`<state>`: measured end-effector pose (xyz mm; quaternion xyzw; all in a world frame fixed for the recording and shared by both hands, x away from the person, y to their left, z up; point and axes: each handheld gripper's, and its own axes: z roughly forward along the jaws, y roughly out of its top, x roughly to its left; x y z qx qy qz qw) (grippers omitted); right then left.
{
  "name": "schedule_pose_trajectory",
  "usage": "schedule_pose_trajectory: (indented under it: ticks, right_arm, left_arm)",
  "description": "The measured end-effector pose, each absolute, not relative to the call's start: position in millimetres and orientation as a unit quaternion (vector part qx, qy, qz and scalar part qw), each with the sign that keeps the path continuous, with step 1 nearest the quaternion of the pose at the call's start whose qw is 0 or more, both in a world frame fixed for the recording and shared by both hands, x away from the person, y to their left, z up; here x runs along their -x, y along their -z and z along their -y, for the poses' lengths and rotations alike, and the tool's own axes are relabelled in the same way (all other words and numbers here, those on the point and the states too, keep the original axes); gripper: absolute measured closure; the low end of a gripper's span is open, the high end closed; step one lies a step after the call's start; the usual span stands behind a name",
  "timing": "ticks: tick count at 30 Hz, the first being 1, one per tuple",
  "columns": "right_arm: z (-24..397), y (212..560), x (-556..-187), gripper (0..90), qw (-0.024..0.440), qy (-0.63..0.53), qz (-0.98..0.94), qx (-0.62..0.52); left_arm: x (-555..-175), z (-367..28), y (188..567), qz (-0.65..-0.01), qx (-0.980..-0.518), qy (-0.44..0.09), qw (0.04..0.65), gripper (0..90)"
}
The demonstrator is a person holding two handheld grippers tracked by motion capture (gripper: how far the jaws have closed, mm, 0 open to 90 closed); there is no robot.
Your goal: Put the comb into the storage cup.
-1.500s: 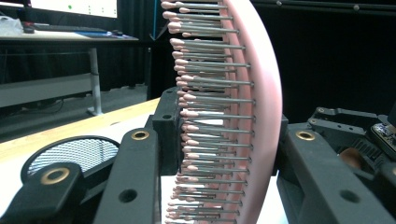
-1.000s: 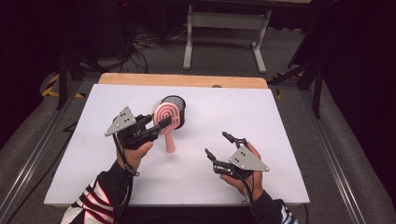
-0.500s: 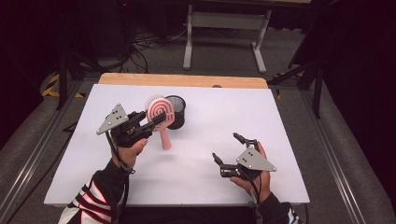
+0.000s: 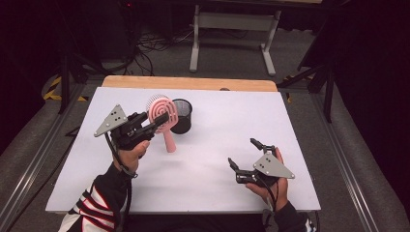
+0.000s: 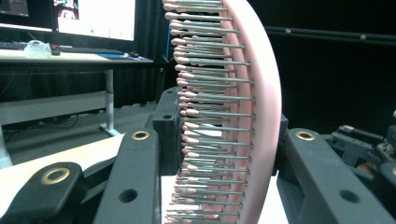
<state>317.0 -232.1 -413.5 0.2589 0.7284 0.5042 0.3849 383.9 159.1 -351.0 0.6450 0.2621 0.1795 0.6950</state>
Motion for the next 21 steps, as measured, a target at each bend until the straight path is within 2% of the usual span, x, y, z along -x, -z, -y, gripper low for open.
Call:
schedule_pose_trajectory:
  ticks: [21]
  right_arm:
    - [234,414,-315,8.3,0.380,-0.505,-0.730,-0.260]
  left_arm:
    - [-396,-147,299,-0.236,-0.639,-0.211,0.701,62.9]
